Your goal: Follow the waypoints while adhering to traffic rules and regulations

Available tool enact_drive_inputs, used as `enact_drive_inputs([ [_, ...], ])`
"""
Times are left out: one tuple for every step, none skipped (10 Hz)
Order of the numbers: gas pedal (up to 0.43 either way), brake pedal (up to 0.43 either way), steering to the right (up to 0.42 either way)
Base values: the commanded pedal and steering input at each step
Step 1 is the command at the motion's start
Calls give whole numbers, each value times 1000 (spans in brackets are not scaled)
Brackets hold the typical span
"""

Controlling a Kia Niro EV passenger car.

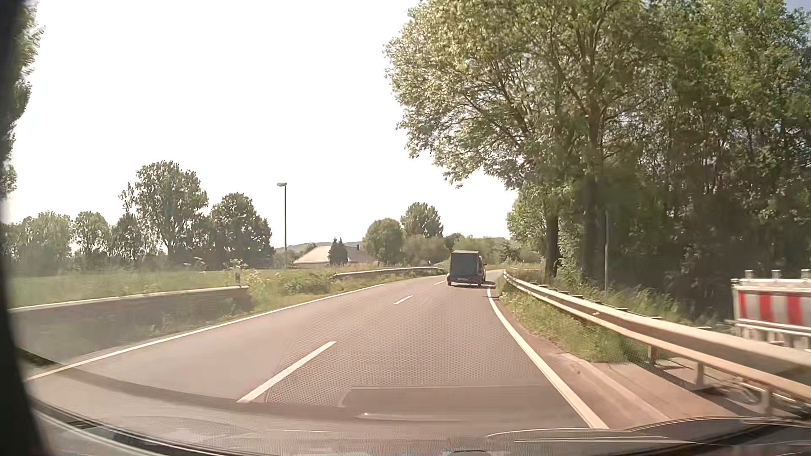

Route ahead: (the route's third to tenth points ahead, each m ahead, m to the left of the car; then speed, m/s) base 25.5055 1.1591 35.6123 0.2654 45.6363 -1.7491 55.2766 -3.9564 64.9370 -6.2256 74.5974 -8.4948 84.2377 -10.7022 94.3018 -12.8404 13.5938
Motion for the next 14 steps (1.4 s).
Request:
enact_drive_inputs([
  [177, 0, 13],
  [177, 0, 14],
  [177, 0, 15],
  [169, 0, 16],
  [169, 0, 17],
  [169, 0, 17],
  [169, 0, 18],
  [169, 0, 17],
  [169, 0, 18],
  [169, 0, 18],
  [169, 0, 18],
  [169, 0, 19],
  [169, 0, 20],
  [169, 0, 21],
])
